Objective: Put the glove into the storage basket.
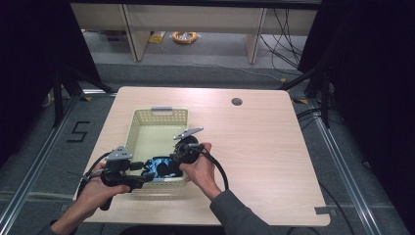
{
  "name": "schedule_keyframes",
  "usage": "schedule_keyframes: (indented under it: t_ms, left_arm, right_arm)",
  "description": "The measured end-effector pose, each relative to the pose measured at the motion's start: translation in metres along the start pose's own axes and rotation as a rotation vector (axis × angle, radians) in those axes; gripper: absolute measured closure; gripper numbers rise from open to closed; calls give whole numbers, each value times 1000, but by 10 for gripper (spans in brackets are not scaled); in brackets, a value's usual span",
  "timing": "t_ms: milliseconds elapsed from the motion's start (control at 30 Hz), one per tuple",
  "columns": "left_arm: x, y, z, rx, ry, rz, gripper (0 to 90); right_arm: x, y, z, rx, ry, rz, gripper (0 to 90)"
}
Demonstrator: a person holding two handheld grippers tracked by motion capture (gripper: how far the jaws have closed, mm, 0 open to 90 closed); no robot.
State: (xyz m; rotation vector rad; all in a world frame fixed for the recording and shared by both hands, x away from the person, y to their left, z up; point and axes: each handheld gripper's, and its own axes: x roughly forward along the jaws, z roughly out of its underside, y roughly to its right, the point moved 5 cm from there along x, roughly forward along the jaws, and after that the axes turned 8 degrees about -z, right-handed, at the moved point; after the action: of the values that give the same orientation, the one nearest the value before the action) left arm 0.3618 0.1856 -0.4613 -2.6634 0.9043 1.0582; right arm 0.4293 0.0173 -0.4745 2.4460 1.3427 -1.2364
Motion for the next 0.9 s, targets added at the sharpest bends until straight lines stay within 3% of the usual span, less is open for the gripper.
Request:
schedule_keyframes:
  t_ms: [167,233,267,300,333,367,400,433,500,533,567,633,700,733,767,900]
  left_arm:
    - [-2,9,-1,29,0,14,339]
    - [1,15,0,17,10,28,332]
    - [0,18,0,32,0,23,332]
    - [1,21,0,8,15,29,329]
    - [1,22,0,33,5,38,327]
    - [1,25,0,18,19,43,323]
    - [0,27,0,26,20,48,321]
    - [-2,26,0,52,9,49,320]
    - [-4,28,0,54,17,54,315]
    - [-3,31,0,18,43,44,313]
    - [-6,30,1,52,24,54,311]
    - [-6,34,1,25,50,51,306]
    - [-6,37,3,26,50,64,298]
    - [-7,37,4,50,39,70,293]
    - [-6,40,5,29,50,68,291]
    - [-7,46,7,17,57,80,283]
  right_arm:
    - [-8,-3,-5,-14,6,-2,683]
    - [-15,-4,-6,-19,-1,-7,661]
    - [-15,-4,-6,-19,-1,-7,661]
    - [-17,-3,-7,-12,13,-2,652]
    - [-18,-3,-7,-16,14,-10,647]
    - [-21,-2,-7,-19,17,-10,643]
    - [-23,-1,-8,-28,39,-14,642]
    - [-24,1,-8,-68,57,-11,639]
    - [-29,1,-7,-91,70,-19,629]
    - [-30,0,-6,-77,79,-25,624]
    - [-33,0,-6,-77,87,-27,620]
    - [-37,1,-4,-79,96,-31,607]
    - [-44,2,-1,-84,97,-34,595]
    - [-46,1,0,-82,100,-43,594]
    - [-47,1,3,-81,98,-45,587]
    - [-56,0,8,-94,125,-62,557]
